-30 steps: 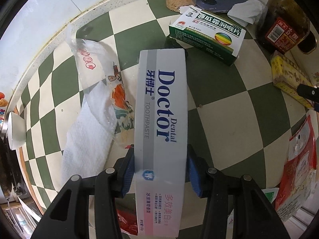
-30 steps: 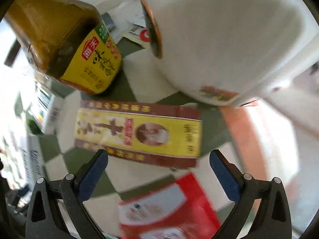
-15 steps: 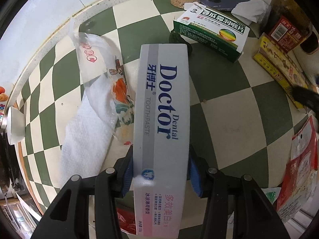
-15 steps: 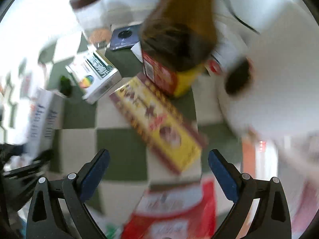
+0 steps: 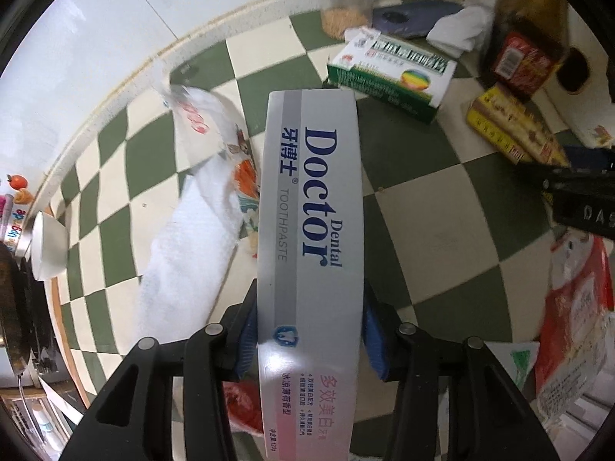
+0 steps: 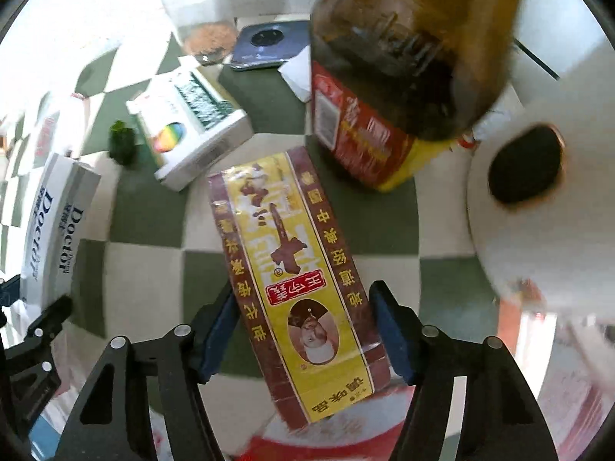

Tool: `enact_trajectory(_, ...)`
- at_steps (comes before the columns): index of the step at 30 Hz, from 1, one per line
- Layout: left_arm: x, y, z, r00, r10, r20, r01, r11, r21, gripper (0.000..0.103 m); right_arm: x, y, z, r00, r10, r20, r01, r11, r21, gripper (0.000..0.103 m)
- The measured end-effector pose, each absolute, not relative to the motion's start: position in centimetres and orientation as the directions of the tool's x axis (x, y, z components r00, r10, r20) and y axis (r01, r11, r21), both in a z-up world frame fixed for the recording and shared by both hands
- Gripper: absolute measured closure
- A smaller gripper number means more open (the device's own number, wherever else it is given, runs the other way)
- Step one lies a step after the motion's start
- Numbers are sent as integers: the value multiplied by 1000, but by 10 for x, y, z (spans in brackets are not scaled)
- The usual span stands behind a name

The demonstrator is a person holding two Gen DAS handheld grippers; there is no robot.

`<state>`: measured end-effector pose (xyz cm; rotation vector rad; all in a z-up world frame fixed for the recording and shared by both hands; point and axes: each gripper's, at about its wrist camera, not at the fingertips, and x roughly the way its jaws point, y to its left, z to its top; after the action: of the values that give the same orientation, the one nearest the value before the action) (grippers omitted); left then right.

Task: Collect trash
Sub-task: 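Grasp the yellow seasoning box with the right tool while the left tool holds the toothpaste box, then carry both boxes over the trash bin and open both tools to drop them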

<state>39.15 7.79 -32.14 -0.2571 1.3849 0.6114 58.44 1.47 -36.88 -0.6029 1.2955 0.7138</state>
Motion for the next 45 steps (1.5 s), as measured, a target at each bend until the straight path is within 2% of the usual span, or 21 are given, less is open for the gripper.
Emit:
enact_trajectory(8, 365, 59, -272, 153, 314, -937, -526, 828, 192, 61, 538, -34, -300, 240, 222, -945, -624, 781, 24, 40)
enact_trajectory(14, 342, 38, -231, 260, 305, -916, -459, 874, 161, 61, 479, -98, -257, 348, 257, -902, -424, 901, 93, 41)
enact_trajectory(20, 325, -39, -201, 386, 199, -901, -228, 967, 116, 61, 402, -225, -237, 440, 200, -876, -128, 979, 159, 41)
enact_trajectory(23, 319, -105, -198, 412, 93, -906, -62, 995, 74, 61, 358, -293, -248, 453, 142, -880, 28, 984, 174, 41)
enact_trajectory(26, 312, -185, -214, 368, -29, -929, 127, 992, 19, 61, 300, -370, -272, 421, 78, -904, 208, 961, 180, 41)
enact_trajectory(29, 300, -270, -256, 249, -117, -961, 301, 953, -38, 60, 240, -448, -311, 353, 17, -936, 381, 911, 160, 41)
enact_trajectory(32, 287, -347, -325, 96, -139, -986, 438, 895, -83, 60, 186, -518, -370, 259, 16, -966, 535, 830, 158, 41)
enact_trajectory(37, 279, -445, -502, -220, -84, -972, 539, 820, -192, 60, 124, -608, -510, 120, 82, -989, 680, 719, 142, 41)
enact_trajectory(42, 286, -507, -670, -304, 36, -952, 616, 770, -167, 60, 115, -653, -652, 77, 150, -986, 723, 672, 159, 41)
enact_trajectory(45, 291, -527, -733, -317, 73, -946, 628, 763, -152, 60, 120, -670, -728, 60, 184, -981, 739, 653, 168, 42)
